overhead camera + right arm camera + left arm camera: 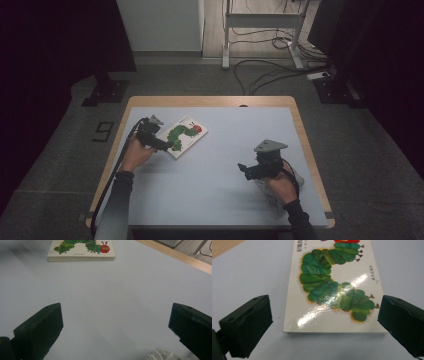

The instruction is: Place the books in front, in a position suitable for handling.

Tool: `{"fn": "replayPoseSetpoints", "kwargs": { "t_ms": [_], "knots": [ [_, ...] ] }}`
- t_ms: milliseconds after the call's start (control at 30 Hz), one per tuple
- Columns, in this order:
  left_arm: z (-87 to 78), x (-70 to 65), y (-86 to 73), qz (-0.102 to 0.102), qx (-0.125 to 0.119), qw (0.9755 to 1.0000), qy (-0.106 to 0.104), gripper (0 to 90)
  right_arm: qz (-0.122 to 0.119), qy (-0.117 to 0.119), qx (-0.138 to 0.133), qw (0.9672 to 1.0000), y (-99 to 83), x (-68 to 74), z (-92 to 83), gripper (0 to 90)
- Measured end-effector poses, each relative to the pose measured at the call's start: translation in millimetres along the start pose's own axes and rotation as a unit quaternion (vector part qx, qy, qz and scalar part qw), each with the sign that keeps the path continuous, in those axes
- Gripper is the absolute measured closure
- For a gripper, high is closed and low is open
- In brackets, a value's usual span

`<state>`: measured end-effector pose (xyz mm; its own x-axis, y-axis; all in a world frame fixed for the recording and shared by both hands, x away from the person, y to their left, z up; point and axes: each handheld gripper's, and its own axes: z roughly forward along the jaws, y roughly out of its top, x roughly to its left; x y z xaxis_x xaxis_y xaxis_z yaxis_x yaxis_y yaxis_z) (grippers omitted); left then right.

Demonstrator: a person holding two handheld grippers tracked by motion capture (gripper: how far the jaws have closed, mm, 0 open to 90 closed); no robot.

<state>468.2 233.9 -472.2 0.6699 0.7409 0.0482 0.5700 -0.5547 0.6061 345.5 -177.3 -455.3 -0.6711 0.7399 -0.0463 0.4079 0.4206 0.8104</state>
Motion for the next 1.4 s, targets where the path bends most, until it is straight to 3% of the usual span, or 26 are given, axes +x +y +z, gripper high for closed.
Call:
{"fn": "replayPoseSetpoints", "kwargs": {
  "t_ms": [100,300,500,633,667,700,1000,1400],
  "knots": [
    [8.9,5.8,-0.4,0.001,0.01,0.9999,0.012,0.0,-0.003,0.001,-0.001,1.0,2.6,2.1,1.3,0.0],
    [22.3,15.6,-5.6,-0.015,0.008,0.9998,0.008,0.0,-0.004,0.002,-0.003,1.0,8.6,4.9,5.5,0.0],
    [33.7,21.3,-12.6,-0.03,0.012,0.9992,-0.025,0.0,-0.005,0.004,-0.006,1.0,14.8,7.8,11.0,0.0],
    [38.7,23.9,-15.4,-0.045,0.001,0.9973,-0.058,0.0,-0.006,0.007,-0.003,0.9999,17.4,9.9,16.3,0.0],
    [41.0,23.8,-16.1,-0.051,0.001,0.9957,-0.077,0.0,-0.007,0.008,-0.002,0.9999,17.6,10.1,17.6,0.0],
    [42.8,23.4,-16.6,-0.054,0.003,0.9942,-0.093,0.0,-0.008,0.01,-0.001,0.9999,17.7,10.2,19.4,0.0],
    [42.1,17.8,-16.4,-0.055,0.006,0.9944,-0.09,0.0,-0.008,0.021,0.011,0.9997,14.7,12.7,32.2,0.5],
    [44.1,-7.5,-11.1,-0.038,0.015,0.9935,-0.106,0.0,-0.008,0.028,0.018,0.9994,15.8,14.8,48.0,1.0]
  ]
}}
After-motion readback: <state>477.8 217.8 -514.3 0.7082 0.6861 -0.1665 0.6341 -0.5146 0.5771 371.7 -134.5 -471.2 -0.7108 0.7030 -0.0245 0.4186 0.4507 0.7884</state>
